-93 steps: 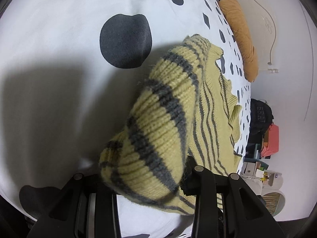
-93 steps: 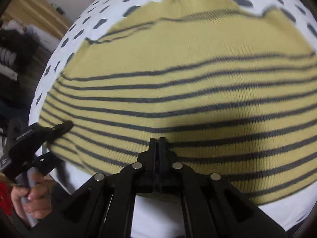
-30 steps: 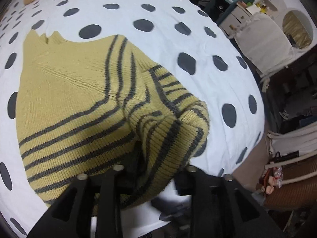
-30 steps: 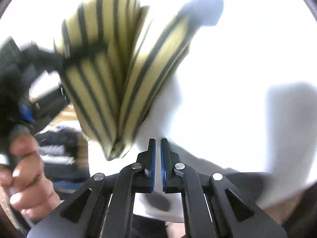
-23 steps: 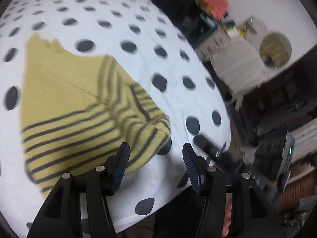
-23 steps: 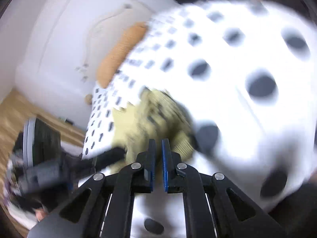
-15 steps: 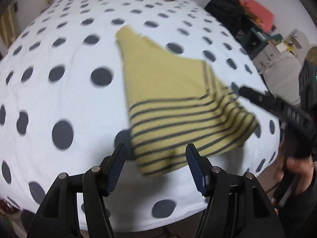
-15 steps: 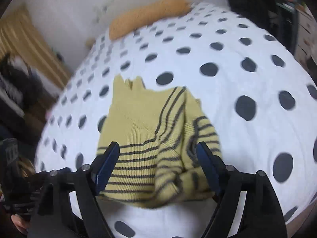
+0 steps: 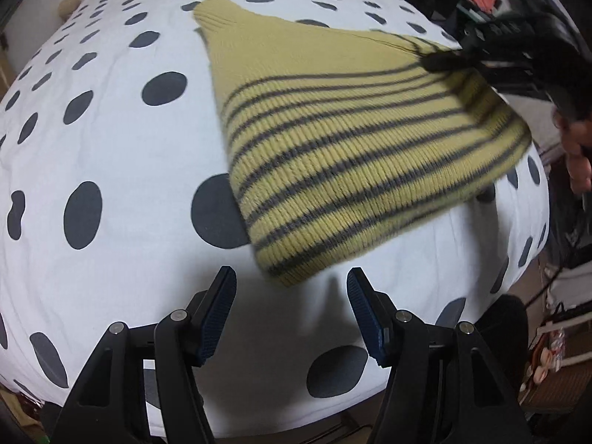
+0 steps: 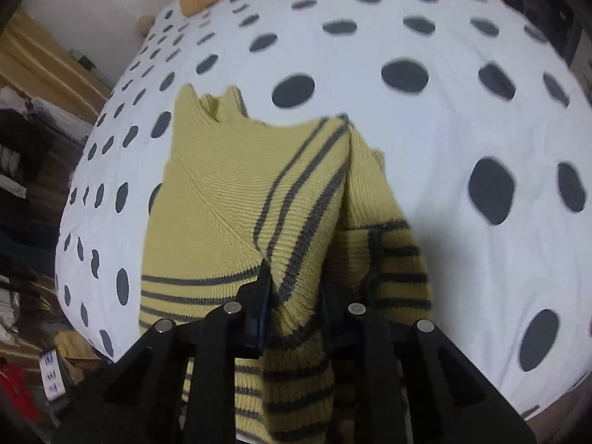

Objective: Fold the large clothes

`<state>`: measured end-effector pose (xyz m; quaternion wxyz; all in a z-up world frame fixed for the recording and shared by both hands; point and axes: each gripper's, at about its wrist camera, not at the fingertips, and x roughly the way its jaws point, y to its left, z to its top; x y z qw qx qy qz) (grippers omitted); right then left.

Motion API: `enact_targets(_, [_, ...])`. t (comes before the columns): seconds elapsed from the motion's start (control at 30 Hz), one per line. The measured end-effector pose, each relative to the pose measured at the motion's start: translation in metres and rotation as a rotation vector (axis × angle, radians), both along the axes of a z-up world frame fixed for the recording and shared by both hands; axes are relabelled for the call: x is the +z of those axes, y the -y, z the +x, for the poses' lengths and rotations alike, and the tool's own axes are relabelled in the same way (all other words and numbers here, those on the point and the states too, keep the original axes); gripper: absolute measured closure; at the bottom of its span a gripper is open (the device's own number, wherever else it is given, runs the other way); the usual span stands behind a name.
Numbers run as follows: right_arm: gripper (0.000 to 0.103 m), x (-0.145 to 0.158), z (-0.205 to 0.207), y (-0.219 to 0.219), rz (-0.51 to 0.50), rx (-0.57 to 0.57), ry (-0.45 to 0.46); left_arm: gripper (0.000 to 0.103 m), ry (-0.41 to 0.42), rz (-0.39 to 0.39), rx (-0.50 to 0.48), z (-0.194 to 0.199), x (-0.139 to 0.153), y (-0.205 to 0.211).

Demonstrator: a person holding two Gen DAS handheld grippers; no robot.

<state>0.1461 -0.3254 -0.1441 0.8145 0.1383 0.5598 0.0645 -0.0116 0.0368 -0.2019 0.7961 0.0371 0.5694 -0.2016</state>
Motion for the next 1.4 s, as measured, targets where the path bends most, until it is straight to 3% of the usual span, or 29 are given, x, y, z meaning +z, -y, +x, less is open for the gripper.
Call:
enact_targets(0.1, [0.081, 0.003, -0.014, 0.000, -0.088, 0.000, 0.031, 0.031, 0.002, 0.014, 0.030, 0.010, -0.001, -0.004])
enact_targets(0.17, [0.079, -0.033, -0.015, 0.010, -0.168, -0.026, -0.015, 0.030, -0.009, 0.033, 0.036, 0.016, -0.009, -0.005])
enact_targets(0.2, [0.076, -0.049, -0.016, 0.017, -0.148, -0.049, -0.028, 0.029, -0.018, 0.047, 0.035, 0.019, -0.016, -0.004])
enact_targets(0.27, [0.046, -0.063, -0.023, 0.040, -0.086, -0.134, -0.013, 0.029, -0.049, 0.076, 0.038, 0.024, -0.029, -0.004])
enact_targets(0.33, [0.046, -0.058, -0.029, 0.060, -0.004, -0.181, -0.020, 0.029, -0.047, 0.063, 0.043, 0.024, -0.029, -0.007])
enact_targets(0.4, [0.052, -0.041, -0.037, 0.061, 0.000, -0.242, -0.012, 0.029, -0.047, 0.060, 0.053, 0.024, -0.028, -0.011])
enact_targets(0.43, [0.065, -0.024, -0.045, 0.057, -0.014, -0.249, 0.030, 0.029, -0.046, 0.060, 0.061, 0.023, -0.027, -0.012])
enact_targets(0.5, [0.066, 0.011, -0.058, 0.044, -0.031, -0.247, 0.119, 0.029, -0.053, 0.053, 0.080, 0.023, -0.026, -0.016])
enact_targets(0.53, [0.066, 0.024, -0.064, 0.035, 0.028, -0.227, 0.161, 0.029, -0.057, 0.046, 0.087, 0.022, -0.026, -0.017])
enact_targets(0.6, [0.066, 0.030, -0.069, 0.016, 0.184, -0.157, 0.182, 0.029, -0.063, 0.038, 0.093, 0.022, -0.026, -0.019])
enact_targets(0.67, [0.068, 0.015, -0.069, -0.002, 0.177, -0.114, 0.134, 0.029, -0.060, 0.042, 0.089, 0.021, -0.025, -0.019])
enact_targets(0.7, [0.073, 0.001, -0.066, -0.005, 0.096, -0.117, 0.102, 0.029, -0.059, 0.045, 0.087, 0.020, -0.025, -0.019])
enact_targets(0.73, [0.103, -0.020, -0.064, 0.001, -0.021, -0.140, 0.067, 0.029, -0.060, 0.044, 0.087, 0.020, -0.025, -0.018])
enact_targets(0.77, [0.103, -0.039, -0.064, 0.014, -0.048, -0.164, 0.048, 0.029, -0.062, 0.036, 0.088, 0.019, -0.024, -0.019])
enact_targets(0.83, [0.103, -0.054, -0.067, 0.043, 0.006, -0.230, 0.053, 0.029, -0.062, 0.034, 0.089, 0.015, -0.024, -0.021])
enact_targets(0.93, [0.103, -0.043, -0.069, 0.048, -0.160, -0.211, 0.079, 0.031, -0.041, 0.093, 0.105, 0.013, -0.025, -0.023])
enact_targets(0.97, [0.103, -0.041, -0.070, 0.054, -0.166, -0.236, 0.059, 0.031, -0.051, 0.083, 0.107, 0.012, -0.026, -0.026])
enact_targets(1.07, [0.100, -0.018, -0.075, 0.072, -0.012, -0.316, 0.098, 0.031, -0.060, 0.045, 0.156, 0.014, -0.018, -0.039])
enact_targets(1.23, [0.100, 0.015, -0.039, 0.039, 0.111, -0.247, 0.203, 0.031, -0.052, 0.022, 0.223, 0.019, -0.004, -0.062])
enact_targets(1.33, [0.100, -0.011, 0.000, 0.019, 0.127, -0.183, 0.124, 0.031, -0.059, 0.014, 0.248, 0.023, -0.002, -0.074])
enact_targets(1.4, [0.103, -0.046, 0.016, 0.020, -0.026, -0.191, 0.026, 0.031, -0.054, 0.012, 0.262, 0.026, 0.003, -0.086])
